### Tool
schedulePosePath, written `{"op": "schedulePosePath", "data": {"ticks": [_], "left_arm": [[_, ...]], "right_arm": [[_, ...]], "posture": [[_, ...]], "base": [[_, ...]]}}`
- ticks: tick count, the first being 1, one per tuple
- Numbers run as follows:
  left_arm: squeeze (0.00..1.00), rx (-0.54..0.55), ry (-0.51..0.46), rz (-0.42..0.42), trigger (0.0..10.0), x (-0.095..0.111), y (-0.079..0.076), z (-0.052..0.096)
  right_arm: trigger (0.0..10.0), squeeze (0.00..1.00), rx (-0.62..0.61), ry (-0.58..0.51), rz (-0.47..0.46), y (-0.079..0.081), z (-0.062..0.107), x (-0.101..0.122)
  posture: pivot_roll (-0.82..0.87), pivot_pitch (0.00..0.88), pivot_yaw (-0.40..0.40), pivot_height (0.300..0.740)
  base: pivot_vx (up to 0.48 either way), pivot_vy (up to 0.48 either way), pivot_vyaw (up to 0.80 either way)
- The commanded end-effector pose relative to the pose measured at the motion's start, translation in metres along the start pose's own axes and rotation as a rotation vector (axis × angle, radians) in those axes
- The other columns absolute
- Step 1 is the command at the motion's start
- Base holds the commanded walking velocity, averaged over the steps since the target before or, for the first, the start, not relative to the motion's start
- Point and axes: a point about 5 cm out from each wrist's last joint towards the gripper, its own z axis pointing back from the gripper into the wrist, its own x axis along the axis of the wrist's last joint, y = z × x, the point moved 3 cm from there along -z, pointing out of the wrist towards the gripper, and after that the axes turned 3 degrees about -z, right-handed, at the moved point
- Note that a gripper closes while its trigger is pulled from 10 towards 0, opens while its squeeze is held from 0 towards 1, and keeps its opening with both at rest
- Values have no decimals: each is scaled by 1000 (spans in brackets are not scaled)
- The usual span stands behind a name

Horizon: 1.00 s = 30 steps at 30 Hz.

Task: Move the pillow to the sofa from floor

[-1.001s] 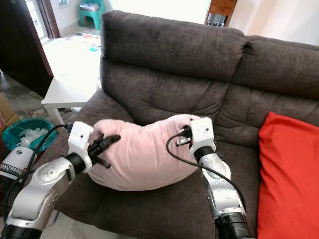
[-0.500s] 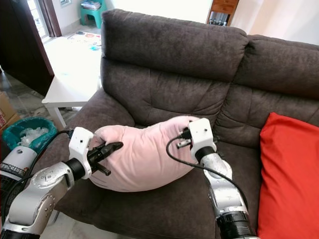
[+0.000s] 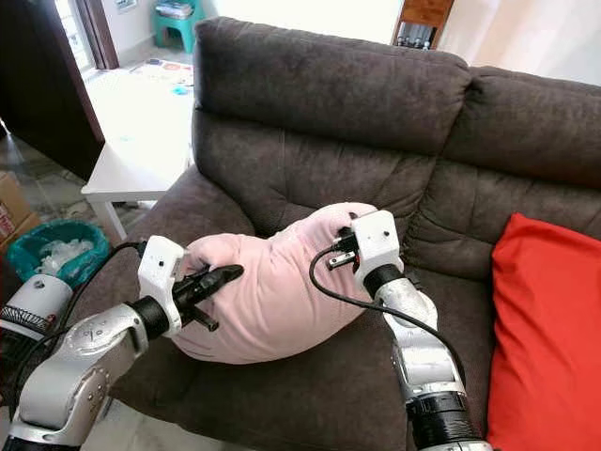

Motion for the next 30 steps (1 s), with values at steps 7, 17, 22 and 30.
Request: {"op": "schedulePosePath", "data": {"ticks": [7, 17, 22, 30], "left_arm": [[0, -81, -79, 37, 10000, 15, -16, -5], [0, 66, -57, 66, 10000, 1, 9, -3], [0, 129, -53, 79, 10000, -5, 16, -4], [0, 716, 29, 154, 10000, -40, 95, 23]], "right_arm": [[10000, 1000, 144, 10, 71, 26, -2, 2], [10000, 1000, 128, 41, 83, 22, -1, -5], [10000, 0, 108, 48, 99, 19, -1, -6], [10000, 0, -60, 52, 86, -7, 0, -10]], "posture": [[186, 23, -119, 740], [185, 19, -121, 740], [184, 19, -122, 740], [177, 23, -123, 740]], "base": [[0, 0, 0], [0, 0, 0], [0, 0, 0], [0, 0, 0]]}}
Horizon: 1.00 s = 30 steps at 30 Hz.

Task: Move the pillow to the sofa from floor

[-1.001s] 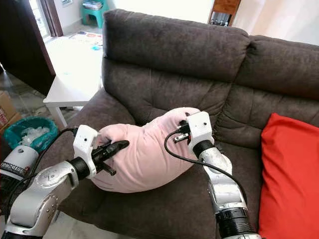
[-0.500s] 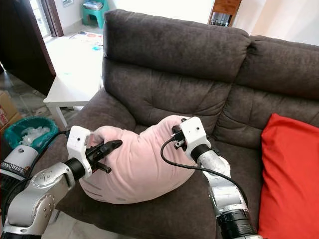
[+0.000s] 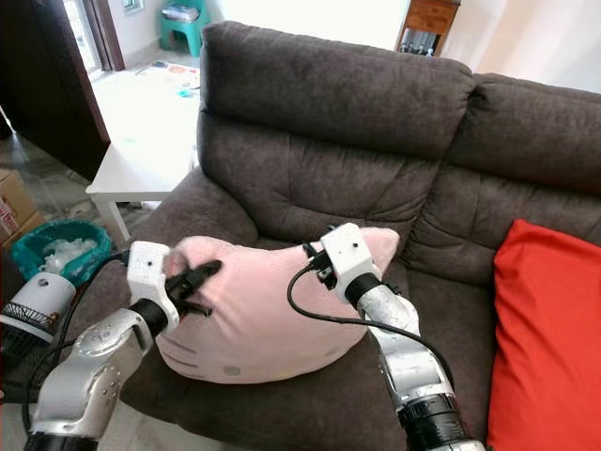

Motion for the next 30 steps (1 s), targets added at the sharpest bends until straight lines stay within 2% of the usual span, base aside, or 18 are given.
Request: {"op": "schedulePosePath", "data": {"ticks": [1, 2, 3, 5, 6, 9, 10, 13, 14, 15, 16, 17, 19, 20, 23, 25, 29, 30], "left_arm": [[0, 286, 29, 17, 10000, -10, 46, 5], [0, 286, 29, 17, 10000, -10, 46, 5], [0, 369, 42, 37, 10000, -15, 59, 9], [0, 473, 54, 80, 10000, -22, 75, 17], [0, 473, 54, 80, 10000, -22, 75, 17], [0, 489, 60, 100, 10000, -29, 77, 20], [0, 489, 60, 100, 10000, -29, 77, 20], [0, 257, 56, 55, 10000, -29, 43, 5], [0, 257, 56, 55, 10000, -29, 43, 5], [0, 61, 57, 46, 10000, -28, 12, -2], [0, -14, 59, 48, 10000, -27, 1, -3], [0, -14, 59, 48, 10000, -27, 1, -3], [0, -101, 61, 32, 10000, -26, -12, -5], [0, -101, 61, 32, 10000, -26, -12, -5], [0, -194, 48, -1, 10000, -23, -23, -7], [0, -200, 34, -6, 10000, -20, -24, -8], [0, -119, -38, -52, 10000, -11, -13, -11], [0, -44, -54, -67, 10000, -10, -3, -12]], "right_arm": [[10000, 0, -109, 15, -9, -21, 4, -7], [10000, 0, -109, 15, -9, -21, 4, -7], [10000, 0, -155, 29, -15, -28, 7, -12], [10000, 0, -258, 73, -33, -43, 15, -26], [10000, 0, -258, 73, -33, -43, 15, -26], [10000, 0, -385, 157, -42, -59, 28, -52], [10000, 0, -385, 157, -42, -59, 28, -52], [10000, 0, -399, 279, -51, -55, 42, -90], [10000, 0, -399, 279, -51, -55, 42, -90], [10000, 0, -378, 367, -64, -43, 52, -117], [10000, 0, -371, 396, -74, -38, 56, -127], [10000, 0, -371, 396, -74, -38, 56, -127], [10000, 0, -359, 438, -92, -29, 63, -140], [10000, 0, -359, 438, -92, -29, 63, -140], [10000, 0, -359, 504, -165, -15, 76, -162], [10000, 0, -364, 515, -184, -13, 78, -166], [10000, 0, -379, 604, -241, -4, 95, -188], [10000, 0, -378, 649, -251, 1, 103, -197]], "posture": [[177, 23, -122, 740], [177, 23, -122, 740], [176, 27, -123, 740], [177, 28, -122, 740], [177, 28, -122, 740], [173, 32, -122, 740], [173, 32, -122, 740], [171, 31, -123, 740], [171, 31, -123, 740], [171, 31, -123, 740], [171, 31, -123, 740], [171, 31, -123, 740], [172, 31, -122, 740], [172, 31, -122, 740], [169, 30, -122, 740], [169, 30, -122, 740], [164, 29, -123, 740], [167, 30, -128, 740]], "base": [[0, 0, 0], [0, 0, 0], [0, 0, 0], [0, 0, 0], [0, 0, 0], [0, 0, 0], [0, 0, 0], [0, 0, 0], [0, 0, 0], [0, 0, 0], [0, 0, 0], [0, 0, 0], [0, 0, 0], [0, 0, 0], [0, 0, 0], [0, 0, 0], [0, 0, 0], [0, 0, 0]]}}
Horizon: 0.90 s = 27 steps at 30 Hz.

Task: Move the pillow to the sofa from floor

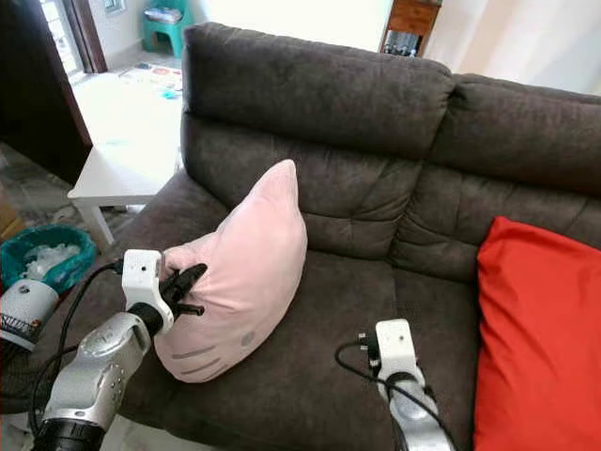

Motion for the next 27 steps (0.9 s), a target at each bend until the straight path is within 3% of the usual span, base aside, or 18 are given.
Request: {"op": "schedulePosePath", "data": {"ticks": [1, 3, 4, 6, 11, 13, 19, 21, 24, 27], "left_arm": [[0, 66, -43, -41, 10000, 8, 6, -3], [0, 348, -34, 38, 10000, 1, 41, 5], [0, 348, -34, 38, 10000, 1, 41, 5], [0, 475, -33, 100, 10000, -4, 58, 14], [0, 575, -12, 115, 10000, -15, 71, 25], [0, 572, -8, 92, 10000, -17, 71, 26], [0, 455, 100, -47, 10000, -34, 52, 19], [0, 241, -1, -128, 10000, -19, 22, 8], [0, 203, -61, -131, 10000, -9, 14, 6], [0, 247, -110, -145, 10000, 0, 16, 6]], "right_arm": [[10000, 0, -24, 50, -25, -6, 2, -15], [10000, 0, -25, 135, -23, -5, 9, -41], [10000, 0, -25, 135, -23, -5, 9, -41], [10000, 0, -26, 170, -26, -5, 13, -52], [10000, 0, -40, 219, -32, -8, 18, -65], [10000, 0, -40, 225, -32, -8, 19, -67], [10000, 0, -42, 244, -35, -9, 21, -74], [10000, 0, -35, 256, -31, -8, 22, -76], [10000, 0, -33, 262, -31, -8, 23, -79], [10000, 0, -28, 292, -26, -7, 27, -87]], "posture": [[167, 30, -128, 740], [165, 29, -132, 740], [165, 29, -132, 740], [165, 28, -136, 740], [166, 24, -141, 740], [167, 23, -143, 740], [165, 14, -143, 740], [162, 10, -145, 740], [162, 6, -146, 740], [163, 0, -145, 740]], "base": [[0, 0, 0], [0, 0, 0], [0, 0, 0], [0, 0, 0], [0, 0, 0], [0, 0, 0], [0, 0, 0], [0, 0, 0], [0, 0, 0], [0, 0, 0]]}}
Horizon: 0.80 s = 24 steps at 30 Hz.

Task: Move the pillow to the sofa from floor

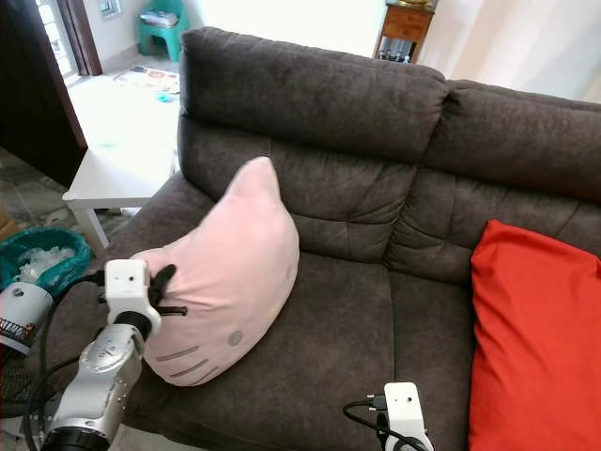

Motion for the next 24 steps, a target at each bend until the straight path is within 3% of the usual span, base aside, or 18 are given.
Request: {"op": "schedulePosePath", "data": {"ticks": [1, 6, 7, 8, 9, 24], "left_arm": [[0, 21, -53, -7, 10000, 11, -1, -1], [0, 34, -74, 8, 10000, 13, 1, 0], [784, 39, -82, 8, 10000, 14, 3, 0], [784, 39, -82, 8, 10000, 14, 3, 0], [1000, 47, -86, 9, 10000, 14, 4, 0], [1000, 25, -182, -104, 10000, 38, -2, 8]], "right_arm": [[10000, 0, -14, 32, -8, -5, 2, -10], [10000, 0, -18, 53, -21, -5, 4, -17], [10000, 0, -14, 62, -18, -4, 5, -21], [10000, 0, -14, 62, -18, -4, 5, -21], [10000, 0, -15, 65, -21, -4, 5, -22], [10000, 0, -29, 72, -43, -6, 6, -25]], "posture": [[163, 0, -145, 740], [164, 0, -147, 740], [166, 0, -147, 740], [166, 0, -147, 740], [164, 0, -147, 740], [174, 18, -141, 740]], "base": [[0, 0, 0], [0, 0, 0], [0, 0, 0], [0, 0, 0], [0, 0, 0], [0, 0, 0]]}}
